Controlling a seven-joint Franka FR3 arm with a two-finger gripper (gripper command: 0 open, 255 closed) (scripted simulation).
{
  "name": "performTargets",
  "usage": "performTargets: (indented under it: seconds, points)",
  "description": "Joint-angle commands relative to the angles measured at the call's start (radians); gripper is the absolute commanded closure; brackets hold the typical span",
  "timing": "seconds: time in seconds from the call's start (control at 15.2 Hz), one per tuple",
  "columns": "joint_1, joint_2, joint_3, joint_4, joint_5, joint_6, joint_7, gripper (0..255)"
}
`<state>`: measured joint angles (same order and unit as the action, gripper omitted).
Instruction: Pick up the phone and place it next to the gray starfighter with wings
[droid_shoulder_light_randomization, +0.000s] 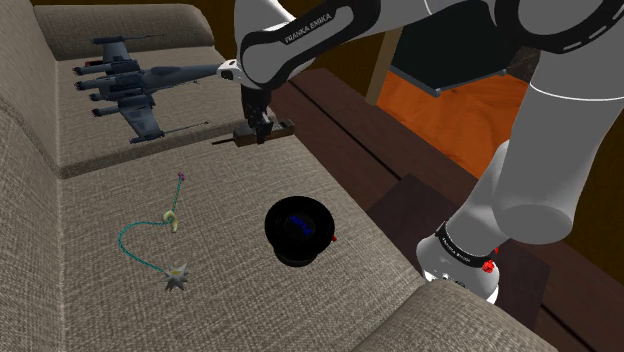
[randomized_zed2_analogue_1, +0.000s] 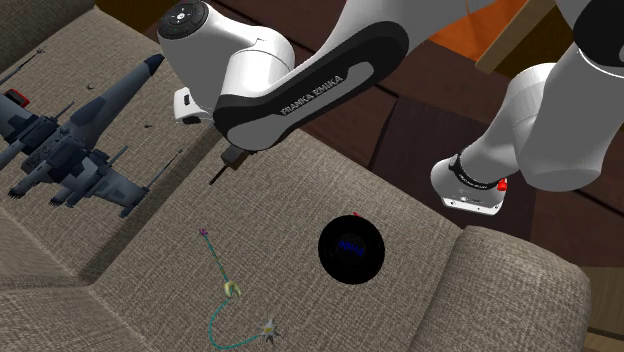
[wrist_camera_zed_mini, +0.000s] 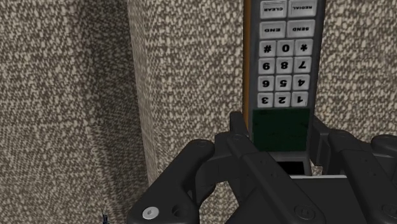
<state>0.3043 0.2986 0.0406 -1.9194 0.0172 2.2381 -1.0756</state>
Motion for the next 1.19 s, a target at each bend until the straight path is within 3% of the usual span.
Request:
performTargets:
  seconds: [0.0,0.07,0.4,0.66,1.12]
  points:
    - [0.000,0.000,0.000,0.000,0.000,0.000,0.000,255]
    - [0.000,0.000,0.000,0.000,0.000,0.000,0.000,0]
    - [0.000,0.000,0.000,0.000,0.000,0.000,0.000,0]
    - [-0.002,-0.061,0.000,0.050,0.002,-0.110,-0.001,0]
    - [-0.002,-0.061,0.000,0.050,0.002,-0.110,-0.001,0]
